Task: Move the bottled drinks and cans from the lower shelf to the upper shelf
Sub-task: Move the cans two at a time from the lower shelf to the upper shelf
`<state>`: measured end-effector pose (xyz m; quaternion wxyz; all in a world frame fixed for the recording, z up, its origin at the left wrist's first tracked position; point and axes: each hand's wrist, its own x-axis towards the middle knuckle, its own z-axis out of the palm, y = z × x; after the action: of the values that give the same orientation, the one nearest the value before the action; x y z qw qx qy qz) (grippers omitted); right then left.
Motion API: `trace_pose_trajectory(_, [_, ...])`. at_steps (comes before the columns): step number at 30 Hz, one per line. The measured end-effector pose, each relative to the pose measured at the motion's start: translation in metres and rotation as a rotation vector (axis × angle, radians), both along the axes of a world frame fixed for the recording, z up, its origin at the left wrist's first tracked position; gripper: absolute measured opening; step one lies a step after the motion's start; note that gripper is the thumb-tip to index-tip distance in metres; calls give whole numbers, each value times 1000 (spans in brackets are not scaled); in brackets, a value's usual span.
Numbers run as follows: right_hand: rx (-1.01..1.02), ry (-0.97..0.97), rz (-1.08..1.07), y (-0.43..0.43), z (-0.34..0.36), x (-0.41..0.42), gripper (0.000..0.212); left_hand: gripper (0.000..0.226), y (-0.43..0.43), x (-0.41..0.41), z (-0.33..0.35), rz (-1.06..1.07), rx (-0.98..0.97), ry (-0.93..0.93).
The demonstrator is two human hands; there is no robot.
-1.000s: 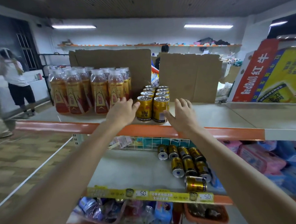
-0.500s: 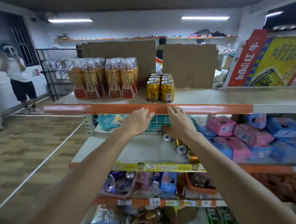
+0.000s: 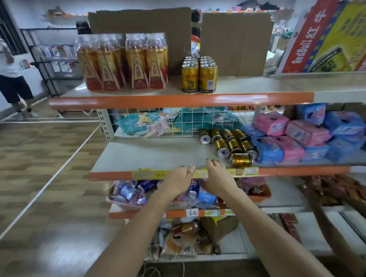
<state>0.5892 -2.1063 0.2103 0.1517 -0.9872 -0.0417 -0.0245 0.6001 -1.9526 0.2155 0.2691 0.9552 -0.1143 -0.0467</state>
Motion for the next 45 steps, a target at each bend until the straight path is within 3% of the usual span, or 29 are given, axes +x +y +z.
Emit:
trace_pose_trajectory(6, [35,75,-58,-17,-28,11,66,53,-18,15,-46,20,-49,121])
trace_pose_trajectory(11, [70,116,-80,-44,-46,42,72,50,-52,51,-61,-49,59,165])
trace_pose_trajectory(20, [169,73,-146,-132,-72,127,63,43,-115,145,-83,-114,2,92])
trace_pose_trajectory(32, [121,147,-181,-196,-97,177,77,38,-177,240,-93,-246,99,23])
trace_pose_trajectory(38, [65,57,-216,-192,-106,187,54,30,-192,285,-95,1,-84,88])
trace_pose_trajectory(45, [-29,21,-279,-182,-111,196,50,47,-193,326,-113,238,-265,284])
